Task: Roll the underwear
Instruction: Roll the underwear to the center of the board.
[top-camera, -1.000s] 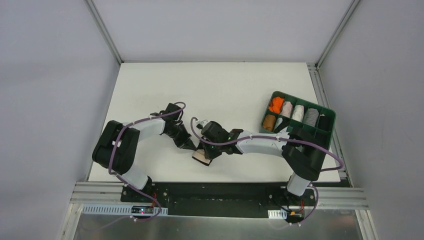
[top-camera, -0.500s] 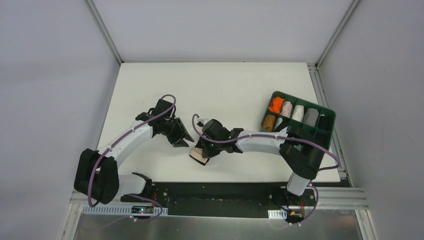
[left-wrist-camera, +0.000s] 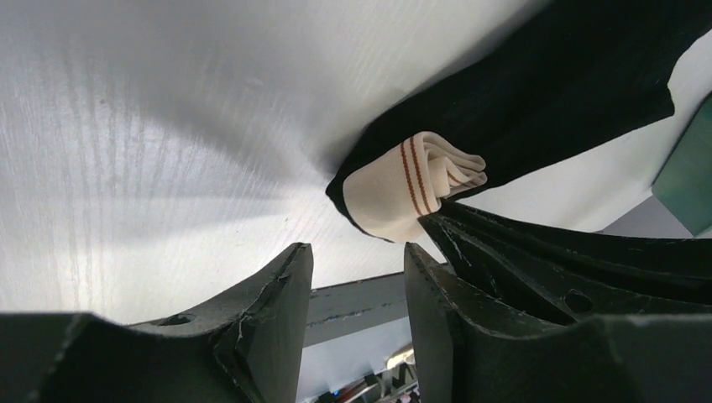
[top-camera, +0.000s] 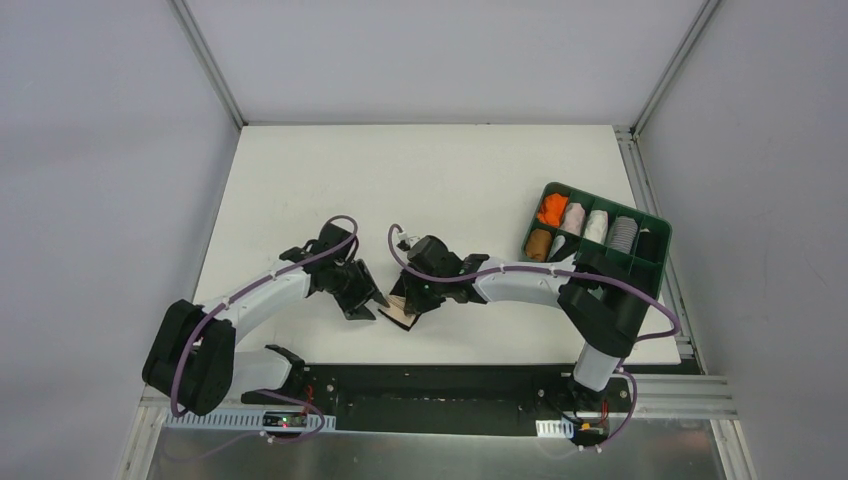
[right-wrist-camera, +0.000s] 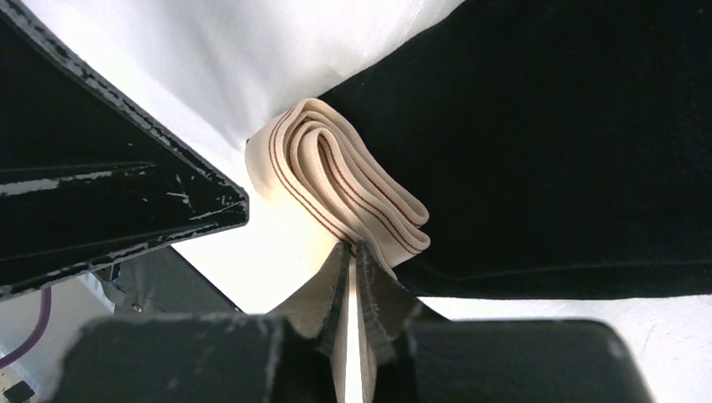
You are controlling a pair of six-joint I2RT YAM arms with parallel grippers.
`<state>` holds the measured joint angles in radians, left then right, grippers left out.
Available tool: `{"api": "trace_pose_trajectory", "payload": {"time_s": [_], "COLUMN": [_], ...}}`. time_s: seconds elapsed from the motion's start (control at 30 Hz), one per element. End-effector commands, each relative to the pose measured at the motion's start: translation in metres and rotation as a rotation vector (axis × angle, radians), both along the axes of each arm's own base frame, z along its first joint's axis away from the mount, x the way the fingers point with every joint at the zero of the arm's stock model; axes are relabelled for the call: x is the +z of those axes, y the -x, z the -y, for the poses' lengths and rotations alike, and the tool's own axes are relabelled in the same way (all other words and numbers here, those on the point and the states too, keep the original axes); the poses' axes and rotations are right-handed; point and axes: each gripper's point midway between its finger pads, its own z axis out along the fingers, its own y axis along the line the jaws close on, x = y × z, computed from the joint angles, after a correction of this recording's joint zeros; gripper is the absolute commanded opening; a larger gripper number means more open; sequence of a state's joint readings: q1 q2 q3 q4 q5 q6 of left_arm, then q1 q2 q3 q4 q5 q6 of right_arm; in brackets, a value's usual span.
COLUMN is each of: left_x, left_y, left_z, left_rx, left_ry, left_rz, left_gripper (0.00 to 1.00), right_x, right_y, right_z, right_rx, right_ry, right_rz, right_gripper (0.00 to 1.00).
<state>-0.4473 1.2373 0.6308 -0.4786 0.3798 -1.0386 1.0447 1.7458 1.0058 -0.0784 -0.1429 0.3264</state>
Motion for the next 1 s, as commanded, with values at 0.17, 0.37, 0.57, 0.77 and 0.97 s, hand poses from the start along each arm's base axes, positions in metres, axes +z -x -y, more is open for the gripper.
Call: {"api": "trace_pose_trajectory", "payload": {"time_s": [0.17, 0.37, 0.57, 0.77, 0.97], "left_x": [-0.021, -0.038, -0.043, -0.047, -0.045], "left_y": [-0.014, -0.015, -0.016, -0.013, -0.008], "left_z": [-0.006, -0.002, 0.002, 0.003, 0.000], "left_rx": [0.031, 0.027, 0.016, 0.007, -0.003], "left_ry": [-0.078, -0.070, -0.074, -0.081, -0.106], "left_rz": [0.063, 0.053, 0.041, 0.012, -0.033], "left_gripper": [0.47, 0.47, 0.43, 0.04, 0.00], "right_x": [-0.020, -0.020, -0.019, -0.010, 0.018], "right_y": [0.008, 0.010, 0.008, 0.007, -0.004], "right_z": [0.015, 0.015, 0.012, 0.007, 0.017], "right_rx": [-0.009, -0.006, -0.010, -0.017, -0.035], "right_ry": [0.064, 0.062, 0.056, 0.032, 0.038], "right_rz": [-0.048, -0.057, -0.060, -0.062, 0.039], "right_gripper": [0.07, 0.07, 0.06, 0.06, 0.28]}}
